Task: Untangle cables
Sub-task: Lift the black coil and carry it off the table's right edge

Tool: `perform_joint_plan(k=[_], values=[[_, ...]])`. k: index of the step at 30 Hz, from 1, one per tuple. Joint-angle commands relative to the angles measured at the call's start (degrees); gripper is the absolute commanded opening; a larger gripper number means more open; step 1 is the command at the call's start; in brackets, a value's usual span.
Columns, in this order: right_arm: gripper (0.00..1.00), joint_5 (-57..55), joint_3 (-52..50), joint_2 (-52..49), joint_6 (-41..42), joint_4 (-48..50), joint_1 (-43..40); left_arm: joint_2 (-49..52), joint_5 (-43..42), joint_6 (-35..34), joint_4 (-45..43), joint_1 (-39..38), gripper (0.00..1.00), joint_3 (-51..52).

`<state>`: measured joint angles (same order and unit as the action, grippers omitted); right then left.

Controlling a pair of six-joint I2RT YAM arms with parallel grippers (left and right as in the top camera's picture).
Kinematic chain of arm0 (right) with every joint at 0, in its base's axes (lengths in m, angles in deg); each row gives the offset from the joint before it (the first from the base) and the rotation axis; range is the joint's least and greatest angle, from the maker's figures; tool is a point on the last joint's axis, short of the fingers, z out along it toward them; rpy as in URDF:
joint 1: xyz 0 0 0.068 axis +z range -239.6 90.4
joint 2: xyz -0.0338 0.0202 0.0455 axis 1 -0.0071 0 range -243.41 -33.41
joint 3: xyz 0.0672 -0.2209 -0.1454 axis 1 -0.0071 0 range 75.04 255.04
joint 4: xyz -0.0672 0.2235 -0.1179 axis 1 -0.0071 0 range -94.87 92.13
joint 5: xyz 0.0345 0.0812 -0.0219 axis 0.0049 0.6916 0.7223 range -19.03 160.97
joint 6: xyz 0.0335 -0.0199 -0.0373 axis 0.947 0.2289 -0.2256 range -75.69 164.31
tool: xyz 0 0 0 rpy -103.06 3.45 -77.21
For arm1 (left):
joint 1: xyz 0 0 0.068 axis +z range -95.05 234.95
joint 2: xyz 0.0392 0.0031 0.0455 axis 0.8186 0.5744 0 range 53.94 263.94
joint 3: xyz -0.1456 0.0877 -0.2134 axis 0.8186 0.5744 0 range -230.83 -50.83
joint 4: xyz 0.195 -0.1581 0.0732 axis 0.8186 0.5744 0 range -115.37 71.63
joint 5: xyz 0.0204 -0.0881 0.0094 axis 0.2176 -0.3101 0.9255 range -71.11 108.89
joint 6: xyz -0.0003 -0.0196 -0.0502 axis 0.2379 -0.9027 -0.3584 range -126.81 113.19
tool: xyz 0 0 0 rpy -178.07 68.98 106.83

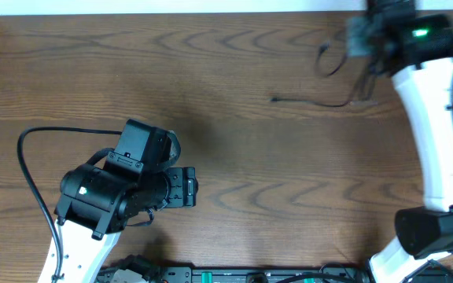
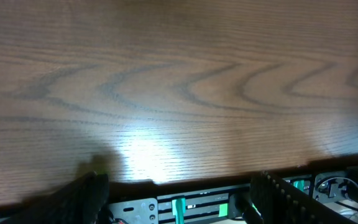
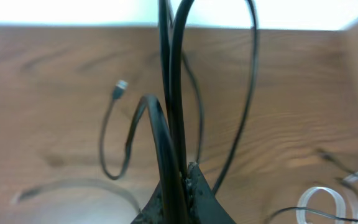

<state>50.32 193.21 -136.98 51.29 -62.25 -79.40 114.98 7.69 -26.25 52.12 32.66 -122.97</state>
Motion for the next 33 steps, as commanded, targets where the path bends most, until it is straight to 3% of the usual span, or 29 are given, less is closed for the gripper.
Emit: perform_joint_plan(k=[1,7,11,20,21,22,25,29,30,33], values=[[0.01,-4.2,1.9,1.4,-2.2,1.8,-9.0,0.0,0.7,0.8,0.1,0.0,0.79,-0.8],[0.01,0.6,1.9,1.3,-2.4,5.5,-24.6,0.0,0.7,0.8,0.1,0.0,0.79,-0.8],[0.01,10.4,1.9,1.2,-2.1,6.6,-34.7,0.0,0.7,0.8,0.1,0.0,0.79,-0.8],[0.02,26.5,1.6,-0.8,5.6,5.9,-53.2,0.0,-0.2,0.7,0.1,0.0,0.79,-0.8],[0.07,27.2,1.5,-1.4,6.4,5.7,-54.5,0.0,-0.2,0.8,0.1,0.0,0.79,-0.8],[0.19,27.8,1.2,-2.0,7.3,5.6,-55.6,0.0,-0.3,0.8,0.3,0.0,0.79,-0.8],[0.31,30.2,0.5,-4.0,8.5,5.7,-58.0,0.0,-0.3,0.8,0.7,0.0,0.79,-0.8],[0.75,33.1,0.5,-7.3,8.4,5.6,-59.5,0.0,-0.3,0.8,1.5,0.0,0.79,-0.8],[0.82,34.7,0.5,-8.1,8.4,5.6,-59.7,0.0,-0.3,0.8,1.6,0.0,0.79,-0.8],[0.86,40.8,0.5,-9.7,8.4,5.6,-60.2,0.0,-0.3,0.8,1.7,0.0,0.80,-0.8]])
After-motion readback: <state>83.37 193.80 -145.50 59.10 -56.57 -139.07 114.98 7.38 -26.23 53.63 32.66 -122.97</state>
